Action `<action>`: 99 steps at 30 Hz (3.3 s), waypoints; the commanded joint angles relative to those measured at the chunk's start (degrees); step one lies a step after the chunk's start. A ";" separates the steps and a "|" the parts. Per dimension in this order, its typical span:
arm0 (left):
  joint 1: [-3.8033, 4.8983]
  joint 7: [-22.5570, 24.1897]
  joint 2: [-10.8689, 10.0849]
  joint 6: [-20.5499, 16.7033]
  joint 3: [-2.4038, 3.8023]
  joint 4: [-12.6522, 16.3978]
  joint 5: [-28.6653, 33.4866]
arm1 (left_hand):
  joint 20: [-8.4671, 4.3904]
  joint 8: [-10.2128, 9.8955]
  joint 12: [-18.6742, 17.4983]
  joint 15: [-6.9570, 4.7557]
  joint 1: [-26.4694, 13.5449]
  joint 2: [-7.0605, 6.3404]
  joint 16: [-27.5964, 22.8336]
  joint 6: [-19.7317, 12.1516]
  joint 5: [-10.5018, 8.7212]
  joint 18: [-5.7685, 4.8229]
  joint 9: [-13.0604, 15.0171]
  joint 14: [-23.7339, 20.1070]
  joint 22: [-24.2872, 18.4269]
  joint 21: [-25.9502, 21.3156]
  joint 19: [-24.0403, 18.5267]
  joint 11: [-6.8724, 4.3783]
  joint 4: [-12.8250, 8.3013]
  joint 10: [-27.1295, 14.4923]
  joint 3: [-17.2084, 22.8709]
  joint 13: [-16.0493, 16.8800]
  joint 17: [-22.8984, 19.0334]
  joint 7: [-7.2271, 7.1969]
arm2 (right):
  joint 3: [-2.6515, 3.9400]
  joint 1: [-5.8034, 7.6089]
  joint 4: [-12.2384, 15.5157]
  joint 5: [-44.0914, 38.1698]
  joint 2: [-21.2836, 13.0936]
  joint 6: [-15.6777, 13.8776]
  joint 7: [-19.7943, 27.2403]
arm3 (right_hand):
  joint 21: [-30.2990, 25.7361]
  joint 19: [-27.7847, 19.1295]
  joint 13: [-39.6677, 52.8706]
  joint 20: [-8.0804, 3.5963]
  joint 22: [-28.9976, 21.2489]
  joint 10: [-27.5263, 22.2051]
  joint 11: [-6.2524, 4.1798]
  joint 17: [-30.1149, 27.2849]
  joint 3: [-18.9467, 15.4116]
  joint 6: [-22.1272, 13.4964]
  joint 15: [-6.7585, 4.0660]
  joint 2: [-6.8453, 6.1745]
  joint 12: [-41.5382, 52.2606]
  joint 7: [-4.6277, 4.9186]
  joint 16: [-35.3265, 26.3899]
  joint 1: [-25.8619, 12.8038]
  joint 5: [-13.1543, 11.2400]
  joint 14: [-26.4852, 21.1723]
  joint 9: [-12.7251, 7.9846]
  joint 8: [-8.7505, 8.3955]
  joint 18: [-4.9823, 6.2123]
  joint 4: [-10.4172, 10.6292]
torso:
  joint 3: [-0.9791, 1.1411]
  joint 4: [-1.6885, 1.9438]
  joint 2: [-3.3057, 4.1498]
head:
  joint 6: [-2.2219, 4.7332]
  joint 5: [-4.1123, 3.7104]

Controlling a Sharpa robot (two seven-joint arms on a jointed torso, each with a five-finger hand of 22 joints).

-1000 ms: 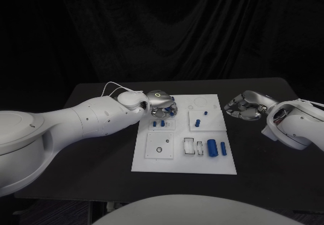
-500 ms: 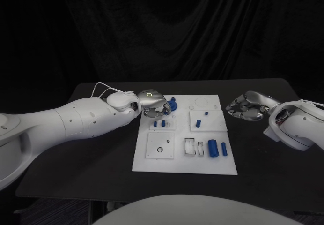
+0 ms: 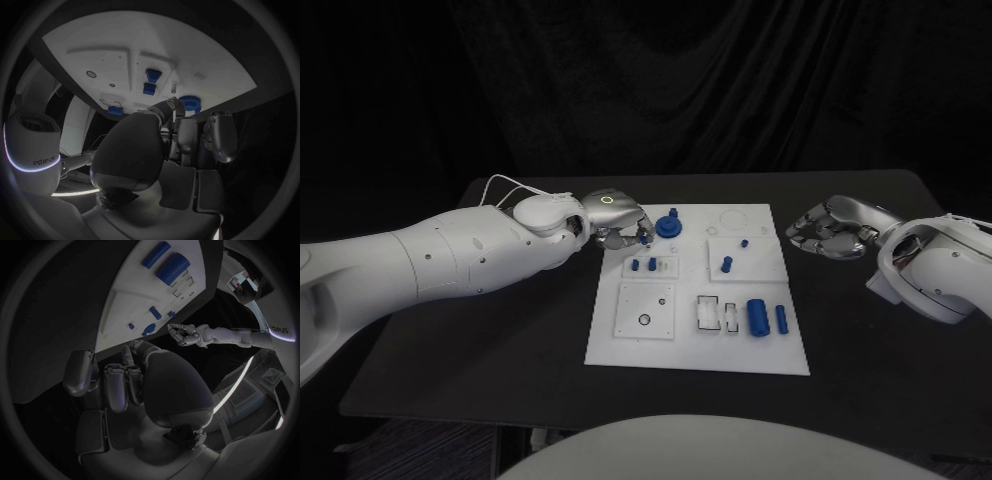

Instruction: Assemble the parts on the task board

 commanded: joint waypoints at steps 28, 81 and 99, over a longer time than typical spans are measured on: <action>-0.65 -3.07 2.83 2.26 0.04 -3.21 0.05 | 0.15 -1.14 -2.12 0.60 -1.56 -0.21 -0.32 -0.33 0.35 -0.22 -0.19 -0.52 9.66 -0.61 -0.37 0.71 0.85 0.86 0.09 -1.23 -1.01 0.77 | 0.03 -0.26 -0.28 -0.08 0.21 0.68 -1.15 | -0.40 -0.47 7.76 0.04 8.57 -0.28 -0.10 5.66 0.46 0.02 0.13 0.12 -0.38 0.04 -0.29 -0.61 0.24 3.92 -0.04 -0.12 0.85 -0.01 | -0.02 0.17 -0.12 | 0.00 -0.61; -1.29 -3.45 4.44 5.45 0.04 -3.87 0.05 | 0.33 -1.44 -3.38 0.89 -1.36 -0.26 -1.62 -0.32 0.85 0.24 -0.11 -2.55 9.02 -2.75 -1.98 1.01 0.40 1.01 0.36 -1.87 -3.52 0.98 | 0.03 -0.25 -0.15 -0.08 0.36 1.27 -1.56 | -0.61 -0.51 7.62 -0.04 8.53 -0.29 -0.16 5.53 0.58 0.06 0.05 0.12 -0.48 -0.02 -0.39 -0.63 0.23 3.89 -0.03 -0.13 0.88 -0.15 | -0.05 0.26 -0.19 | 0.00 -1.05; -1.43 -3.99 4.99 6.43 0.04 -4.57 0.05 | 1.58 -1.83 -8.22 2.61 -2.56 -1.47 -2.41 -12.87 -1.25 0.63 -5.02 -4.44 8.47 -4.99 -3.61 3.06 1.17 -2.43 2.48 -4.78 -5.14 -2.77 | 0.03 -0.25 -0.10 -0.08 0.38 1.45 -1.72 | -0.66 -0.53 7.57 -0.05 8.52 -0.32 -0.17 5.48 0.63 0.06 0.05 0.14 -0.53 -0.03 -0.42 -0.61 0.24 3.88 -0.03 -0.14 0.89 -0.19 | 0.00 0.19 -0.17 | 0.00 -1.13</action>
